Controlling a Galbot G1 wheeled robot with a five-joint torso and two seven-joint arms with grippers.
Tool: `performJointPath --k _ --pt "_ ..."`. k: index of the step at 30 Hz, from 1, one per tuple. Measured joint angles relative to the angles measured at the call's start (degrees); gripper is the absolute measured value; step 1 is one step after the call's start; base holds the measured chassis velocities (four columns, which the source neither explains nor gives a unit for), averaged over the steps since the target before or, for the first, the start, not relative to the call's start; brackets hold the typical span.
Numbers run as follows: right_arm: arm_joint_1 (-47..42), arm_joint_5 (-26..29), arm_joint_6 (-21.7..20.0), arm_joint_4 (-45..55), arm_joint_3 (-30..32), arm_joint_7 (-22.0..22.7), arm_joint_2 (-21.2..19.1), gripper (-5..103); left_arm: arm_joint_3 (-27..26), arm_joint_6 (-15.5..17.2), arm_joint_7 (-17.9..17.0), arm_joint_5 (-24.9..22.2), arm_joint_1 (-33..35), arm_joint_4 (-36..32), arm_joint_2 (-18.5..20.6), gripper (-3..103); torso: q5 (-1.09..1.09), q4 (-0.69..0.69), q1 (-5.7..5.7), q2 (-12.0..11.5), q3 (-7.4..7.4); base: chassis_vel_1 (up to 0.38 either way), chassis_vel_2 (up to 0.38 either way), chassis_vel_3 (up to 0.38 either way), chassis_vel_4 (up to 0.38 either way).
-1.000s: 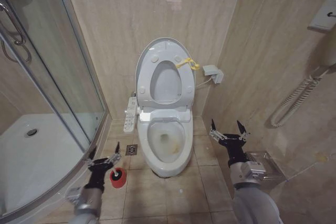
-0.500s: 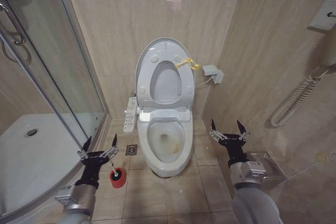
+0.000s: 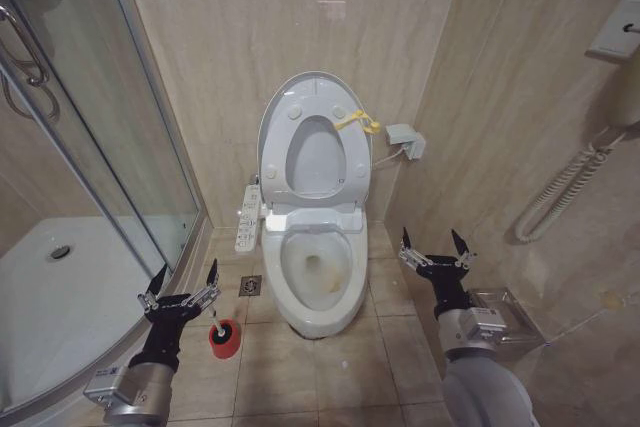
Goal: Open the toilet lid, clean the toilet bowl with a toilet brush, close the toilet lid, and flush.
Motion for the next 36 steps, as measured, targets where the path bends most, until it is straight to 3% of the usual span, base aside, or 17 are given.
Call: performJointPath --k 23,36 --pt "0.0 0.0 0.0 0.0 0.0 0.0 0.0 100 0.6 -3.0 1.0 -0.2 0.7 1.4 -1.4 100 0.01 0.0 0.0 0.0 0.0 -0.031 0.027 0.025 -0.029" --pt "0.0 0.0 0.0 0.0 0.0 0.0 0.0 100 0.1 -5.1 2.2 -1.4 -1.4 4.8 -0.1 100 0.0 0.0 0.01 0.0 0.0 0.0 0.0 0.0 0.0"
